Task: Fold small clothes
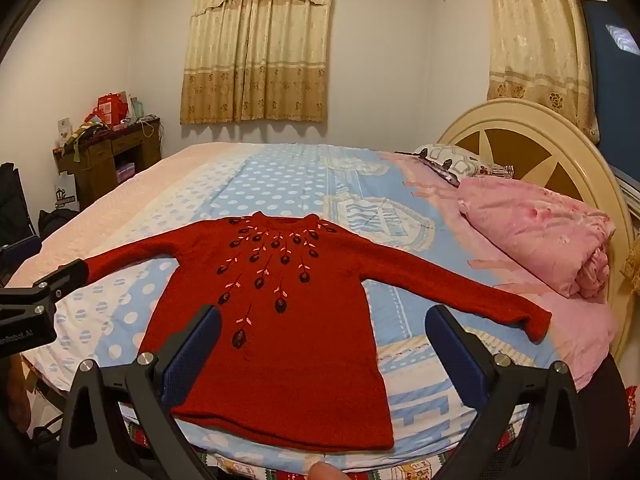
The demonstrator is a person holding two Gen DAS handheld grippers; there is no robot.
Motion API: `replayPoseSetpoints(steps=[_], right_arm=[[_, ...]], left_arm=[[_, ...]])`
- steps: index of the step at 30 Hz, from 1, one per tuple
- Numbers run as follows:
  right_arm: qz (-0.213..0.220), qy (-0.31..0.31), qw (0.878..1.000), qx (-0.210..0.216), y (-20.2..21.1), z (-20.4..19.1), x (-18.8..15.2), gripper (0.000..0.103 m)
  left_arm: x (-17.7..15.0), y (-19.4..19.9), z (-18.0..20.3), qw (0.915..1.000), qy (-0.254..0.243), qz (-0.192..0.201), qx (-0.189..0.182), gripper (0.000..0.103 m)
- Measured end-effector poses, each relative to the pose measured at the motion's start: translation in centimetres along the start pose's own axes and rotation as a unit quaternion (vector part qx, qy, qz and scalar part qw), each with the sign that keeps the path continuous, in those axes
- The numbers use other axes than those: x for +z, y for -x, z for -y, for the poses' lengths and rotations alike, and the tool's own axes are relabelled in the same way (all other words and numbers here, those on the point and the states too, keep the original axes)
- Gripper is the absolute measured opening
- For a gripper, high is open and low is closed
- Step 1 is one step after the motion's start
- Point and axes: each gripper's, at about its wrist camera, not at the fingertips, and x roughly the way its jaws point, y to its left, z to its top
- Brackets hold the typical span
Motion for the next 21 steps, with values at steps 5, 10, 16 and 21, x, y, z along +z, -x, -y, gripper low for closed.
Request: replayPoseSetpoints(steps=[5,10,16,21], right_arm=[[0.000,-0.002,1.000,0.002,-0.2,0.3,-0.1,0.102],[-0.005,-0.003,1.000,0.000,-0.6,0.4,-0.5,0.102],[-0.008,-0.004,1.000,-0.001,-0.8,0.5,-0.6,0.102],[-0.011,-0.005,1.000,-0.002,-1.0,0.2,-0.6,0.102]], left_arm=[[0.0,0.1,0.3,1.0000,0.003,0.001,-0.005,0.103],[-0.1,-0.4,0.0,0.9999,0.010,-0.003,-0.013,0.103],[-0.2,-0.9,-0.3,0.9998,0.014,-0.003,-0.014,0.103],[-0.2,-0.3,-0.7,0.9998,0.016,-0.002,-0.014,0.103]])
